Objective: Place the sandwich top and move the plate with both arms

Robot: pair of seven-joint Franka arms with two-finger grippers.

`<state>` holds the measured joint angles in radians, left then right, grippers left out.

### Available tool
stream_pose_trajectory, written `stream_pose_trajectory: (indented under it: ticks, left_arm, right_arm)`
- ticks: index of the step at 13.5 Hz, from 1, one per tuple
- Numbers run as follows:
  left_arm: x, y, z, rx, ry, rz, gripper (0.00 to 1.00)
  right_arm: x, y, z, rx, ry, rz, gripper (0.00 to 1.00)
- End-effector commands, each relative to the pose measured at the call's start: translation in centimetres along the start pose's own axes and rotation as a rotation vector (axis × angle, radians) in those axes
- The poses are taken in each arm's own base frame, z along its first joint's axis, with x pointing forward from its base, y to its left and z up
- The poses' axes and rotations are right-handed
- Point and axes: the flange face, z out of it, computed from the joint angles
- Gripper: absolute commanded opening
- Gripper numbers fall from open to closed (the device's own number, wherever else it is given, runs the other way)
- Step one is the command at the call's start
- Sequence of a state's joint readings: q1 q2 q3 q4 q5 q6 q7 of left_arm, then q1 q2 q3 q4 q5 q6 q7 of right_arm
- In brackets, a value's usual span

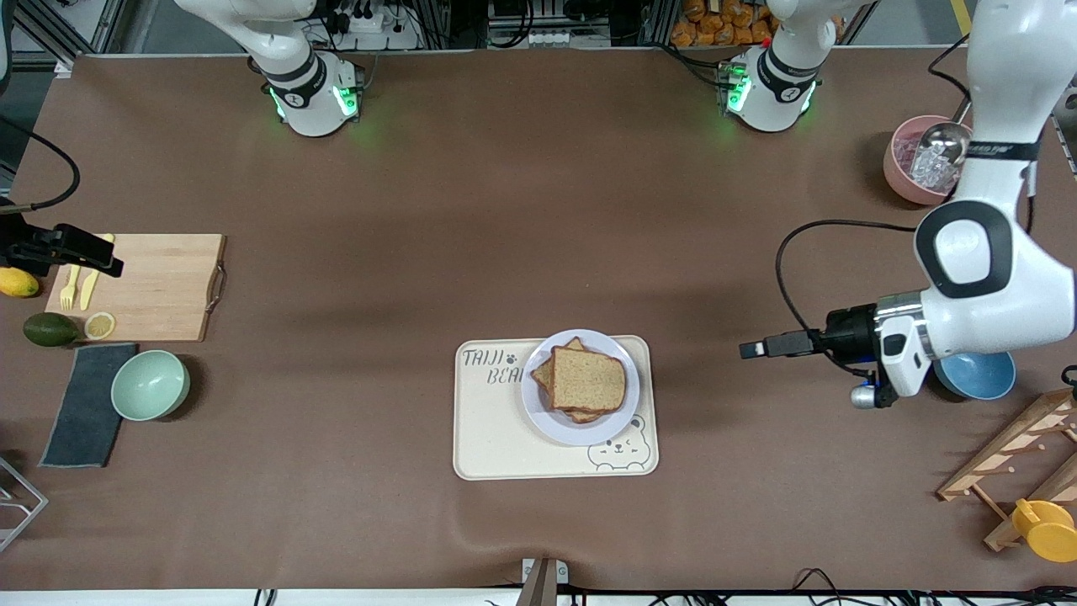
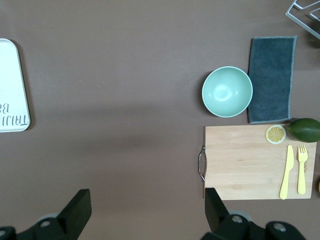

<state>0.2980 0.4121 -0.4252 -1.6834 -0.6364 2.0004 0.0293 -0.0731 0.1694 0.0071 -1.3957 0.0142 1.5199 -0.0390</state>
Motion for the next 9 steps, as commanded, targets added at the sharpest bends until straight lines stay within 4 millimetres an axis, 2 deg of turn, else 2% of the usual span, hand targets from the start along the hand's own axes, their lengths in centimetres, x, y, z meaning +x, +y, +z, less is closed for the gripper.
stream_pose_trajectory:
  ticks: [1,4,7,9]
  left_arm:
    - [-2.1,1.4,-2.5,0.167,0.017,0.061,1.0]
    - [-3.1,3.3,-5.6,0.307,0.038,0.127,1.0]
    - [-3.7,5.7,-9.2,0.411,0.027,0.116,1.0]
    - [-4.9,8.3,-12.3,0.514,0.076,0.143,1.0]
  right_arm:
    - [0.2,0.3,0.4,0.013,-0.003,0.005,1.0]
    - [0.2,0.3,0.4,0.013,-0.003,0.005,1.0]
    - [0.2,0.6,0.4,0.015,-0.003,0.009,1.0]
    - [0.2,1.2,0.4,0.017,-0.003,0.02,1.0]
